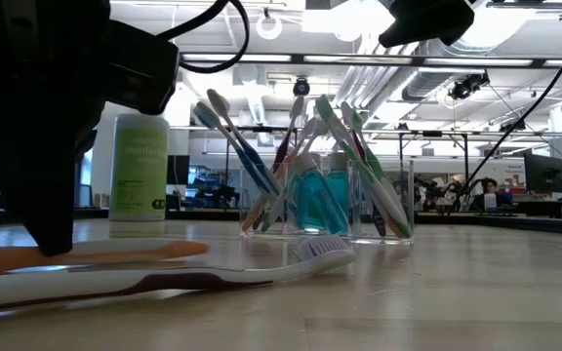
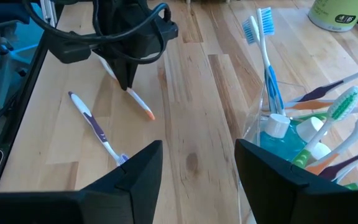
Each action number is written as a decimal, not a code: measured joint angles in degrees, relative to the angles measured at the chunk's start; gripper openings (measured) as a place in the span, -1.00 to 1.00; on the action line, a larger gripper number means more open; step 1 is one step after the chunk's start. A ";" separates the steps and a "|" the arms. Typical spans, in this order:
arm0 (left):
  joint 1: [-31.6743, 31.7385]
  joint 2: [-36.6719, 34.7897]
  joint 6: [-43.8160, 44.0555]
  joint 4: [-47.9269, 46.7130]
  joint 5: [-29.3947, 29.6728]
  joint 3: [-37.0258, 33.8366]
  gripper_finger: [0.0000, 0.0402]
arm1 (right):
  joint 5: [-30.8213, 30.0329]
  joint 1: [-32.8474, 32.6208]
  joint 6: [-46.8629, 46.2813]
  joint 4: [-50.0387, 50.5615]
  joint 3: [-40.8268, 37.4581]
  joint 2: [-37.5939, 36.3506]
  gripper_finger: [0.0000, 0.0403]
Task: Pick & Place toothbrushing station
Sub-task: Put the orange toothbrush into the transparent organizer
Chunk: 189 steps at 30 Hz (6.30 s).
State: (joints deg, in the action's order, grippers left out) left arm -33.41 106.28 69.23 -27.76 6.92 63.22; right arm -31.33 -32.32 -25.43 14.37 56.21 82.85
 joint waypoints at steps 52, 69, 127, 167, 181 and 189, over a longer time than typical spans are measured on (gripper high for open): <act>2.16 4.02 -4.20 -8.32 -6.13 6.65 -0.99 | 0.00 0.00 0.02 0.00 0.00 0.00 -0.04; 2.93 5.68 -4.52 -14.42 -7.66 6.58 -0.92 | 0.00 0.02 0.02 -0.02 -0.02 0.02 -0.04; 3.61 10.73 -3.90 -17.45 -15.63 13.96 -0.99 | 0.00 -0.33 -0.24 0.02 -0.02 0.02 -0.04; 0.66 -2.35 -1.81 -18.24 1.12 13.79 -1.00 | -0.20 -0.33 -0.20 -0.02 -0.02 0.02 -0.04; -0.33 -10.86 -8.41 -13.08 11.95 14.08 -0.99 | 7.51 0.21 -5.16 -1.94 0.01 3.04 -0.04; -0.53 -9.97 -11.42 -13.16 9.30 14.06 -0.99 | 7.52 0.60 -1.44 -5.08 0.04 3.02 -0.04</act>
State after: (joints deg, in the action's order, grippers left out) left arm -33.94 96.30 57.81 -40.92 16.22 77.28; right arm -23.81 -31.72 -26.87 9.29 56.25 85.86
